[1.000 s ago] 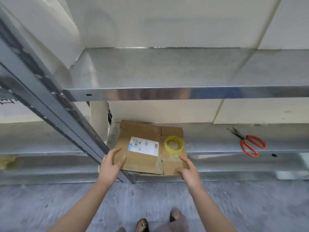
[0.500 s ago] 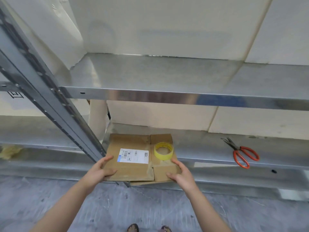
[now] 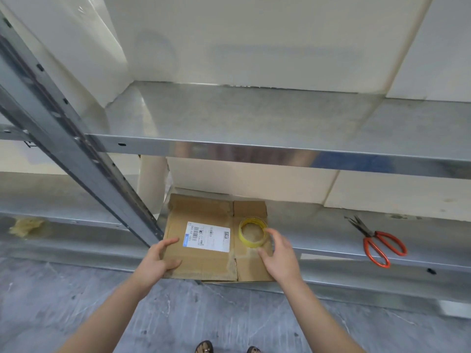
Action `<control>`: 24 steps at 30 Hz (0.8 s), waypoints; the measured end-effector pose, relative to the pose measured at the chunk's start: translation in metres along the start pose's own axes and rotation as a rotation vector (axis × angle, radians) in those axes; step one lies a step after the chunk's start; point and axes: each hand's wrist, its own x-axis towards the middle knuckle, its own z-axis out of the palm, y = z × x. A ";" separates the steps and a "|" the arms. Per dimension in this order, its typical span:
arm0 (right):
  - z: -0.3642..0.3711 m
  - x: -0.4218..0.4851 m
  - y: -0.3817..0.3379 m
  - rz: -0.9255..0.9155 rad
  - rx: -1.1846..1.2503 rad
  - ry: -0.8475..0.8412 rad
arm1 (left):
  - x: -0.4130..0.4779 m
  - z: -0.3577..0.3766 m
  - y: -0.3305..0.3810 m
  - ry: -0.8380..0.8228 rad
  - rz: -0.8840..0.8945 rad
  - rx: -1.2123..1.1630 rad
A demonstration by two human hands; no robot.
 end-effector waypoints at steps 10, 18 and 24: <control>0.012 0.015 0.018 -0.010 -0.297 0.013 | 0.029 0.010 -0.006 -0.013 -0.092 -0.026; -0.001 0.030 0.035 0.016 -0.383 0.189 | 0.045 0.007 -0.009 -0.018 -0.080 -0.029; -0.026 0.041 0.064 0.142 -0.430 0.197 | 0.054 0.010 -0.009 -0.018 -0.123 -0.035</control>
